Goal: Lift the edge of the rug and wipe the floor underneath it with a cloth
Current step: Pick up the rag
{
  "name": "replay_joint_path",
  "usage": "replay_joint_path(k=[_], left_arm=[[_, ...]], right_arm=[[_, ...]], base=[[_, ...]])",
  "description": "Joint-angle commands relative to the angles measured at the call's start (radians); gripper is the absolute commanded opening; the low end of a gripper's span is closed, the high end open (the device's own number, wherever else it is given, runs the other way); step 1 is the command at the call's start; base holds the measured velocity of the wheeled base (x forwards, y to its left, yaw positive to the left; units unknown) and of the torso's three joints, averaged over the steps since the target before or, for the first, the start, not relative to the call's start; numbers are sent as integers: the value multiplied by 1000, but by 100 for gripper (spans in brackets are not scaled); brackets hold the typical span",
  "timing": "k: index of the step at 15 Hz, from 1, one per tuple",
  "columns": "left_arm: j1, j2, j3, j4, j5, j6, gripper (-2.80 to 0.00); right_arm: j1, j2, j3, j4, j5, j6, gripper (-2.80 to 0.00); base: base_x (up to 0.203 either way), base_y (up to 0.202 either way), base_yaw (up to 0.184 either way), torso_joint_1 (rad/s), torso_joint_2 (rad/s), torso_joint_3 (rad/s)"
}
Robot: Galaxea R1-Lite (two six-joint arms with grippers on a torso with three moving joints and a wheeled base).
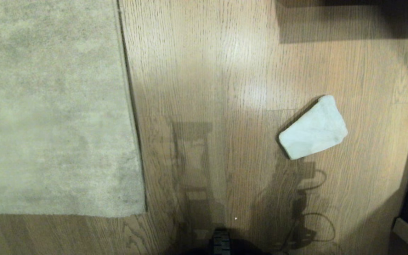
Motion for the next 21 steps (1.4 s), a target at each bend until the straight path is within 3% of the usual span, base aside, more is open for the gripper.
replay_joint_path(k=[1,7,17,21], left_arm=[[0,2,0,0,0,0,-280],[0,2,0,0,2,0,-280],[0,2,0,0,0,0,-280],[0,2,0,0,0,0,-280]], right_arm=[[9,146,-46,-25,7,-1,-280],[60,599,-96,-329,20,-2,-280],[77,1171,-156,-874,152,-6,-280],[120,1245,-188,-920,158,-6,-280]], base=[[0,0,0,0,0,0],[0,0,0,0,0,0],[0,0,0,0,0,0],[0,0,0,0,0,0]])
